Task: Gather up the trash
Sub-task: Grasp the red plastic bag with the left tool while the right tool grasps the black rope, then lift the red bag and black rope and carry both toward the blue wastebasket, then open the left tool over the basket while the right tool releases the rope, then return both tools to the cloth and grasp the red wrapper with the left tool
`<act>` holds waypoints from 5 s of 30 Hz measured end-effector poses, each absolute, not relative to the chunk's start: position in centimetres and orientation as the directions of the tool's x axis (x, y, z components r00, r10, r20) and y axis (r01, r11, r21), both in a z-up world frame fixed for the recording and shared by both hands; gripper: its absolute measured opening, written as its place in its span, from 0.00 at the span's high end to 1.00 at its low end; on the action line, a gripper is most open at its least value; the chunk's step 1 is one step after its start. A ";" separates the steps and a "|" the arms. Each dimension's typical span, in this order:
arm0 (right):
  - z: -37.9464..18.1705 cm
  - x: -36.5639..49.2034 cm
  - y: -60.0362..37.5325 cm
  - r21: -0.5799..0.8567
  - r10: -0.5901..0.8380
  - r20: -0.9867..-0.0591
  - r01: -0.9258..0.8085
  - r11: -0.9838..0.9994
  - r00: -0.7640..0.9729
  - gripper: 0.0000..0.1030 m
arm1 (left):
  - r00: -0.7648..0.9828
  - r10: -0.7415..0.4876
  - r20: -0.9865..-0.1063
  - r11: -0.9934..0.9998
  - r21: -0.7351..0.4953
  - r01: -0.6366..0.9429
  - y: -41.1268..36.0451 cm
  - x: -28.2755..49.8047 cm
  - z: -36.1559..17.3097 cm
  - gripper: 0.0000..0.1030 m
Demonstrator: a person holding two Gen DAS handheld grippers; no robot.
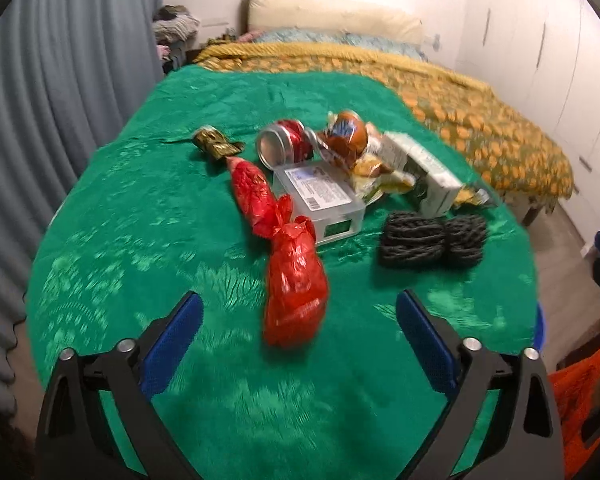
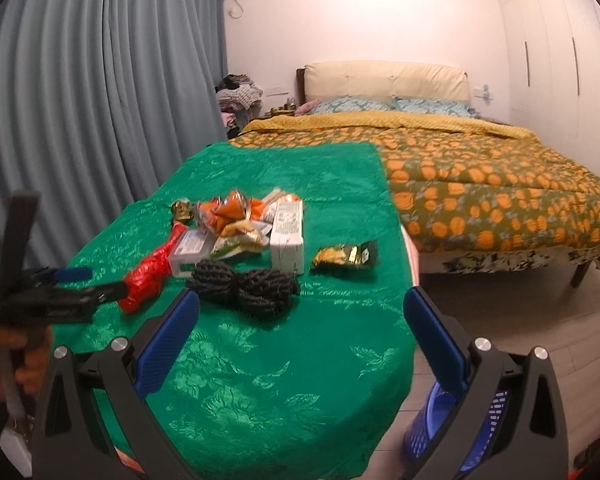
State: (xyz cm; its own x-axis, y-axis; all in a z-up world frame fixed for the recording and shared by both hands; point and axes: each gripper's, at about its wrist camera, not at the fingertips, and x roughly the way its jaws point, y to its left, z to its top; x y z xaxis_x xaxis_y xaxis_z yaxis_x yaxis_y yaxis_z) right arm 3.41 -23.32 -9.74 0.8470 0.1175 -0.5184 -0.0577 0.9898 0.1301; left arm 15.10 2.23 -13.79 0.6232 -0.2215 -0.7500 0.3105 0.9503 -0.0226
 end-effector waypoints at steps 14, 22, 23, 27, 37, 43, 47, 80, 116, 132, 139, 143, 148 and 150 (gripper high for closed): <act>-13.8 12.4 -22.6 0.239 0.387 -0.629 -0.306 0.922 0.674 0.04 | 0.580 -0.204 -0.789 0.935 0.018 0.354 1.1 18.2 -16.8 0.24; -14.9 17.9 -22.4 0.291 0.471 -0.687 -0.384 0.876 0.553 0.04 | 0.561 -0.209 -0.801 0.932 0.010 0.361 1.2 18.5 -17.0 0.63; -15.1 18.2 -22.0 0.289 0.478 -0.698 -0.401 0.869 0.533 0.05 | 0.558 -0.209 -0.803 0.931 0.012 0.365 1.2 18.4 -17.0 0.66; -15.6 17.6 -20.6 0.272 0.484 -0.749 -0.456 0.847 0.452 0.39 | 0.557 -0.210 -0.803 0.930 0.010 0.366 1.7 17.6 -16.4 0.68; -15.2 9.2 -18.8 0.462 0.573 -0.771 -0.376 0.803 0.277 0.38 | 0.526 -0.194 -0.828 0.947 -0.019 0.319 5.5 15.2 -16.0 0.67; -14.1 7.1 -18.3 0.307 0.477 -0.830 -0.478 0.823 0.288 0.22 | 0.495 -0.234 -0.837 0.927 -0.039 0.374 6.3 13.6 -16.3 0.50; -12.4 6.3 -17.1 0.186 0.457 -0.836 -0.627 0.756 0.303 0.22 | 0.502 -0.223 -0.836 0.920 -0.010 0.392 6.6 13.1 -16.3 0.49; -14.5 13.4 -15.4 0.015 0.202 -0.931 -0.520 0.854 0.305 0.64 | 0.507 -0.173 -0.845 0.922 0.042 0.385 5.9 13.9 -16.5 0.57; -20.6 5.6 -53.4 0.258 0.069 -0.821 0.261 0.930 0.567 0.68 | 0.212 -0.577 -0.789 0.607 -0.240 0.757 -32.2 7.7 -16.5 0.72; -24.9 4.4 -59.1 0.354 0.107 -0.842 0.391 0.850 0.529 0.35 | 0.176 -0.529 -0.830 0.613 -0.230 0.756 -42.0 9.8 -28.0 0.33; -22.1 3.6 -58.9 0.294 0.009 -0.817 0.402 0.867 0.577 0.23 | 0.247 -0.600 -0.761 0.599 -0.222 0.770 -40.2 8.2 -24.0 0.08; -18.6 3.2 -57.2 0.225 -0.082 -0.760 0.378 0.898 0.645 0.18 | 0.316 -0.650 -0.691 0.593 -0.202 0.779 -37.8 6.3 -20.1 0.05; -12.9 2.0 -53.5 0.134 -0.204 -0.592 0.345 0.929 0.780 0.04 | 0.363 -0.649 -0.669 0.596 -0.150 0.789 -34.1 4.4 -16.7 0.05; -11.4 1.8 -51.9 0.121 -0.234 -0.519 0.342 0.932 0.822 0.04 | 0.372 -0.642 -0.671 0.612 -0.155 0.776 -31.8 4.2 -15.7 0.05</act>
